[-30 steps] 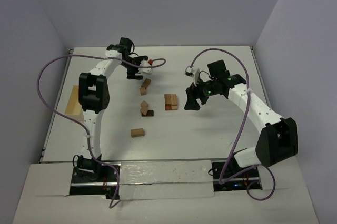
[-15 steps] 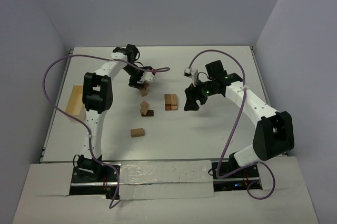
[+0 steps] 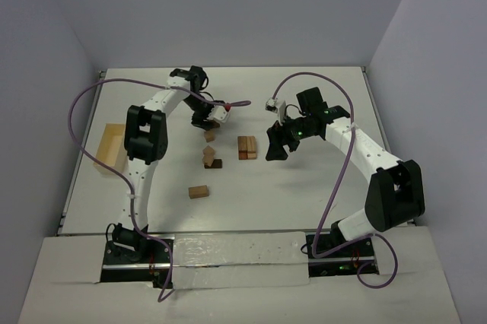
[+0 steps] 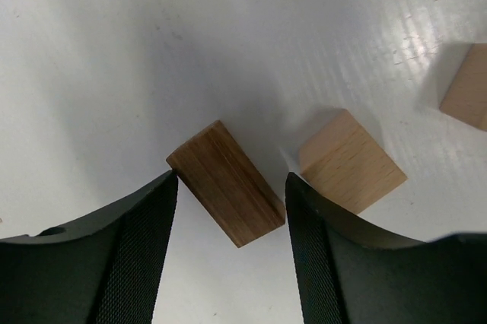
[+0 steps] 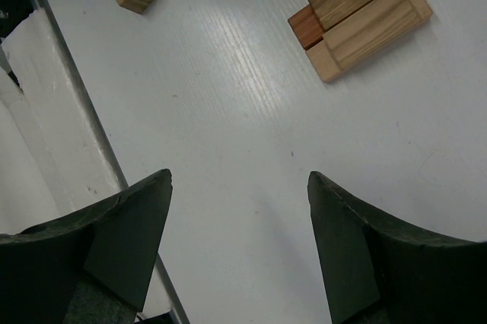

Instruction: Build the wood block tower

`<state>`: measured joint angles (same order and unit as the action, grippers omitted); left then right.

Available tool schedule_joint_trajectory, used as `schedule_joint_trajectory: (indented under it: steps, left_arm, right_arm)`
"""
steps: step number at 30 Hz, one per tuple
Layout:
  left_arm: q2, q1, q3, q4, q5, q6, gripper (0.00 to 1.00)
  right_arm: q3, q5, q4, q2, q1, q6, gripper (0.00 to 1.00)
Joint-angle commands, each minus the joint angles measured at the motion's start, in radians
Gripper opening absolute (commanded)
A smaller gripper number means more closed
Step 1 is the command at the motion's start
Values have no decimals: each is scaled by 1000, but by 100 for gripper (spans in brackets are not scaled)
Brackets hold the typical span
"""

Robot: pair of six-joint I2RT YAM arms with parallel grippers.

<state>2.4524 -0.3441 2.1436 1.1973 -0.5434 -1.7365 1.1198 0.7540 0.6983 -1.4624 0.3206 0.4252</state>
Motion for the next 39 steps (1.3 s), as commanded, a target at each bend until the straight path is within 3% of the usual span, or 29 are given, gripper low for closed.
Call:
schedule_joint_trajectory:
  steps: [1, 5, 14, 18, 21, 27, 30, 35, 39]
  left_arm:
    - [-11, -21, -90, 24, 30, -47, 57]
    - [-46, -29, -152, 25, 55, -10, 42]
    - [-296, 23, -484, -142, 0, 250, 24]
    - [-426, 83, -624, -126, -28, 176, 22]
    - [-550, 94, -762, -119, 4, 19, 21]
    - [-623, 49, -935, -73, 112, -211, 24]
    - [-643, 32, -974, -95, 171, -362, 26]
    - [-621, 12, -957, -103, 201, -479, 33]
    - [-601, -2, -940, -126, 234, -547, 56]
  right_arm:
    - [33, 21, -7, 1, -6, 7, 79]
    - [35, 25, -9, 5, -6, 4, 79]
    - [23, 48, -13, 35, -6, -2, 79]
    - [21, 66, -26, 41, -5, -12, 79]
    - [20, 78, -34, 36, -5, -19, 79]
    - [34, 96, -54, 7, 2, -39, 79]
    - [43, 93, -56, -1, 3, -46, 79]
    - [29, 87, -54, 10, 3, -46, 79]
    - [23, 82, -50, 10, 3, -40, 79]
